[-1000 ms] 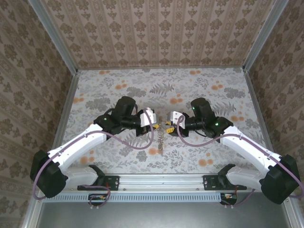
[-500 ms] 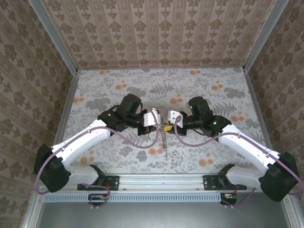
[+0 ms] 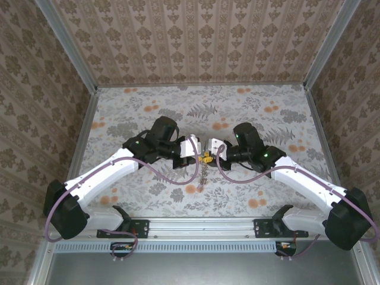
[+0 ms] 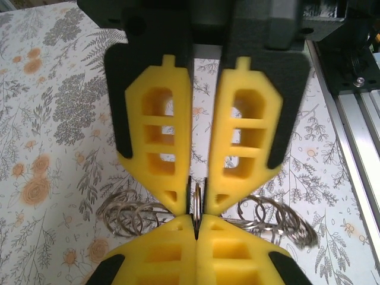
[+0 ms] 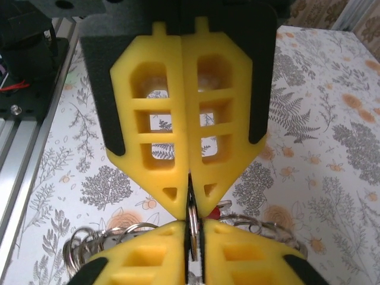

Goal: Put the keys on the keyring

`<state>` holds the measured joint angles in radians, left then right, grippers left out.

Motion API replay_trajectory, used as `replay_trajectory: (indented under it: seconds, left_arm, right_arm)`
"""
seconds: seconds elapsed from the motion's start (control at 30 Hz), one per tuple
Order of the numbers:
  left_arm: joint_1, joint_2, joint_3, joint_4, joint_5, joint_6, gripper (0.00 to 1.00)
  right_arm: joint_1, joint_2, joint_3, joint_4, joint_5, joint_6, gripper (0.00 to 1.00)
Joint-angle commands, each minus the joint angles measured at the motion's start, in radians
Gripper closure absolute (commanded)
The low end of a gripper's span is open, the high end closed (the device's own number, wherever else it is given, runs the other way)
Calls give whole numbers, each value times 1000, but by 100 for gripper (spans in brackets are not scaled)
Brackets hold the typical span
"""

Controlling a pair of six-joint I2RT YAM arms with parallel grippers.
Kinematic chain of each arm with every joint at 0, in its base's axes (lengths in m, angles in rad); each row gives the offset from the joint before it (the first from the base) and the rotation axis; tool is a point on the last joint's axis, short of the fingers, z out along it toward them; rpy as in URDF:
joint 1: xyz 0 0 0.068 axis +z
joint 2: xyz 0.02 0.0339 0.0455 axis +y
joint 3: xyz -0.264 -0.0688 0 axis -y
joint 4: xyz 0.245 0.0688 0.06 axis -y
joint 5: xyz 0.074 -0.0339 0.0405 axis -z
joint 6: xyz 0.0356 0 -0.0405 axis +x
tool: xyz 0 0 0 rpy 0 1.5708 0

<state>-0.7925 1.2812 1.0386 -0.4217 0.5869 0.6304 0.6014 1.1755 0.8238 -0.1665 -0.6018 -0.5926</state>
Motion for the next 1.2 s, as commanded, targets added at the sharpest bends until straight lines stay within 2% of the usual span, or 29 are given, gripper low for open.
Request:
replay_trajectory:
  seconds: [0.0,0.07,0.13,0.2,0.4,0.57,0.7,0.73,0.8,0.87,0.93,1.0,1.17]
  left_arm:
    - [-11,-1,27,15,50,22,100]
    - [-9,0,22,20,46,16,100]
    - [-4,-1,15,37,49,-13,98]
    - [14,-4,0,54,96,-51,90]
    - [32,-43,-74,168,102,-139,82]
    - [35,-39,-76,199,118,-154,82]
    - [46,-47,-85,240,142,-179,83]
    - [48,-50,-88,254,150,-185,85]
    - [52,-55,-94,276,162,-192,93]
    - [57,-60,-96,279,162,-191,100]
    - [60,-65,-92,262,153,-179,100]
    - [59,-69,-79,214,130,-147,100]
    - [58,-61,-23,65,97,-87,100]
  right_arm:
    - [6,-13,-21,46,-9,24,94]
    - [5,-20,-27,59,-19,34,100]
    - [2,-34,-41,90,-35,51,100]
    - [-11,-53,-64,150,-59,91,100]
    - [-49,-107,-161,378,-123,242,100]
    - [-55,-112,-220,540,-147,324,100]
    - [-55,-109,-233,598,-162,360,100]
    - [-55,-109,-237,610,-162,366,100]
    - [-55,-109,-245,630,-158,377,100]
    - [-55,-112,-244,617,-147,369,100]
    - [-55,-122,-236,550,-117,324,84]
    - [-54,-141,-215,432,-75,244,75]
    - [-52,-165,-136,193,12,112,69]
